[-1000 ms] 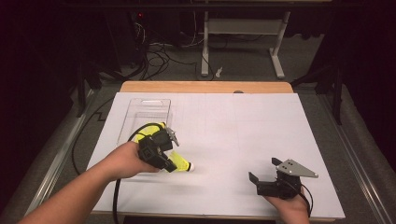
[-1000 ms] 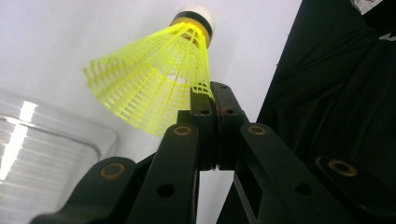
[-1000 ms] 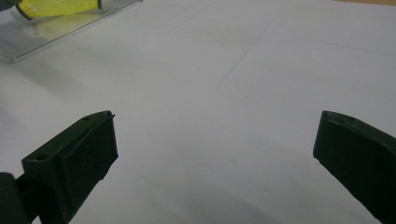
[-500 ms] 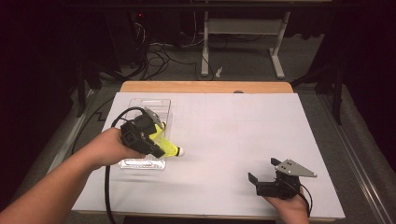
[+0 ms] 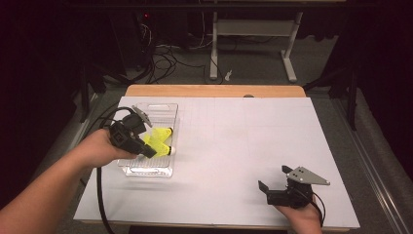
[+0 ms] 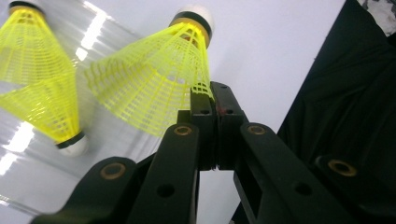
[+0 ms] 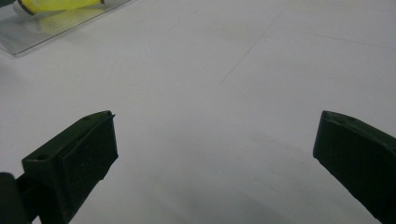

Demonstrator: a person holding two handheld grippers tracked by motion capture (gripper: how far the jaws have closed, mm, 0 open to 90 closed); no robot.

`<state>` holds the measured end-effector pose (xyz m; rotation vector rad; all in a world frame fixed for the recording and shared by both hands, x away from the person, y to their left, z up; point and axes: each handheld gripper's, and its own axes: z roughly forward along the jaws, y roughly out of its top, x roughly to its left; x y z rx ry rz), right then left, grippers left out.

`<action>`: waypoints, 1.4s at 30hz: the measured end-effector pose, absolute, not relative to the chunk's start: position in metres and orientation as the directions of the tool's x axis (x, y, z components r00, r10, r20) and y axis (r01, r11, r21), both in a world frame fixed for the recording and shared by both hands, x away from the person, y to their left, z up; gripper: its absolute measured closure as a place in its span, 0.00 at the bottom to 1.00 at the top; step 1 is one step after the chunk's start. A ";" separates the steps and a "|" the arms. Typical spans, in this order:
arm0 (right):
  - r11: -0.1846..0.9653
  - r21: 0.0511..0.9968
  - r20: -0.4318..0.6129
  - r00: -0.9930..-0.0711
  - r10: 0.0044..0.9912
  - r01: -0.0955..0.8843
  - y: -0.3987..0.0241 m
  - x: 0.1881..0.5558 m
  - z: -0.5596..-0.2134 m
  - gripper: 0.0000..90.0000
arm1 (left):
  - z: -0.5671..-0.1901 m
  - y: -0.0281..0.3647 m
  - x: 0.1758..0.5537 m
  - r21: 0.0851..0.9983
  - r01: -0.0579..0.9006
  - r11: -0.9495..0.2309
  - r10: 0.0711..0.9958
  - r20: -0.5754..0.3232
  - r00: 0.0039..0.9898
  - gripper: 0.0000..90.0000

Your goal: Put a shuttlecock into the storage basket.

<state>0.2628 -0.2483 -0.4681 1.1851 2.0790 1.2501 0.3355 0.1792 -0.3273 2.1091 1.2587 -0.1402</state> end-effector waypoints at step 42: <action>0.245 0.859 0.052 -0.553 0.831 0.449 -0.245 0.263 -0.470 0.01 | -0.368 0.207 0.348 0.455 0.853 -0.257 0.799 -0.396 0.453 0.99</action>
